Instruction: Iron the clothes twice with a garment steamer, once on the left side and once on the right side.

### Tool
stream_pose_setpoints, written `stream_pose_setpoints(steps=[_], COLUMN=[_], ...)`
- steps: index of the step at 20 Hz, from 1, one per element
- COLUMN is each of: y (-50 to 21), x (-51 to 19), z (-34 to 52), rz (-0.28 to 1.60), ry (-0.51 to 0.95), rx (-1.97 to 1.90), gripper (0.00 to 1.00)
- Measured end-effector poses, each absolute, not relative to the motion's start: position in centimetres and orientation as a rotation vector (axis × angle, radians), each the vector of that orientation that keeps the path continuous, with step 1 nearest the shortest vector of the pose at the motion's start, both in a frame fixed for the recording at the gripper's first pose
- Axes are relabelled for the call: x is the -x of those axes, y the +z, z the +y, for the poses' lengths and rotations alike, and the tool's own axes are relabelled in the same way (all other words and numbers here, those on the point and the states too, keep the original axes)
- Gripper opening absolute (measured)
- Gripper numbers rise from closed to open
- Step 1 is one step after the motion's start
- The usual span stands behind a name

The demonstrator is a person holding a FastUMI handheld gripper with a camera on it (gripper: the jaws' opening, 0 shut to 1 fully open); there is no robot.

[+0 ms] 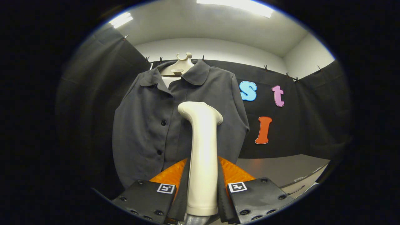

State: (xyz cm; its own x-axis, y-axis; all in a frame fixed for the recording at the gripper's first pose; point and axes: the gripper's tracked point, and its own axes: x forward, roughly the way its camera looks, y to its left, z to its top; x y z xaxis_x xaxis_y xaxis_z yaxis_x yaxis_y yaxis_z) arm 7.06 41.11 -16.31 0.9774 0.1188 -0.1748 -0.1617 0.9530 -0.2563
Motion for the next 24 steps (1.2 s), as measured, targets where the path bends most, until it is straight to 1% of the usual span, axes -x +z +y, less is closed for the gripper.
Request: stream_pose_setpoints(steps=[6,20,24], y=[-19.4,-28.5,-29.5], x=[-3.6,1.7,2.7], z=[40.2,38.4,38.1], rz=[0.237,0.427,0.462], ry=[0.152,0.154,0.156], rx=[0.275,0.302,0.300], gripper=[0.48,0.48,0.48])
